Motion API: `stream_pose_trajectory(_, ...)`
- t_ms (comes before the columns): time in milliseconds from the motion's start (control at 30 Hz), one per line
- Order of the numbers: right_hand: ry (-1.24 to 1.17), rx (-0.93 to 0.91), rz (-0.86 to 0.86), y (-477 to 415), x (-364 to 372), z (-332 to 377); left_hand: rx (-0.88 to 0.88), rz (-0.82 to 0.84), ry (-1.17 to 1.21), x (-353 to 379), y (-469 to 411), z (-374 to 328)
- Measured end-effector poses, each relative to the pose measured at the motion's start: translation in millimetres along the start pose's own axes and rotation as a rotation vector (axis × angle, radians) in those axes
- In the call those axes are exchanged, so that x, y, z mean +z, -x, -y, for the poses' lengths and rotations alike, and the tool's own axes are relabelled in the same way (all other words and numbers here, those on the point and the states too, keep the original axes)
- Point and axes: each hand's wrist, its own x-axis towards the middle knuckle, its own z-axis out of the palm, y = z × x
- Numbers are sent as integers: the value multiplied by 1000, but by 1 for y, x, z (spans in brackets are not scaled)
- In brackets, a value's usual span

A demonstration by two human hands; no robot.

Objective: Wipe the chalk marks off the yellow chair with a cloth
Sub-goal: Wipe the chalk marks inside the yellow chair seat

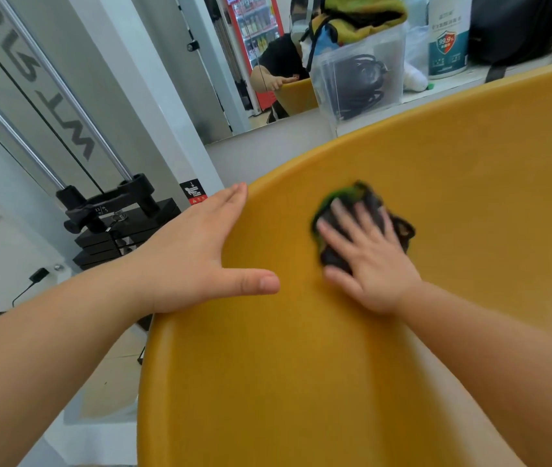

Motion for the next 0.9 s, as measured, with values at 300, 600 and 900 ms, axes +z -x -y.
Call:
stream_pose_trajectory(300, -427, -58, 146, 10, -21, 133, -1, -27, -43, 5, -2, 1)
stream_pose_trajectory(600, 75, 172, 634, 166, -68, -34, 19, 59, -769, 18, -13, -31)
stream_pose_trajectory(900, 24, 513, 661, 174, -58, 25, 254, 179, -603, 77, -27, -126)
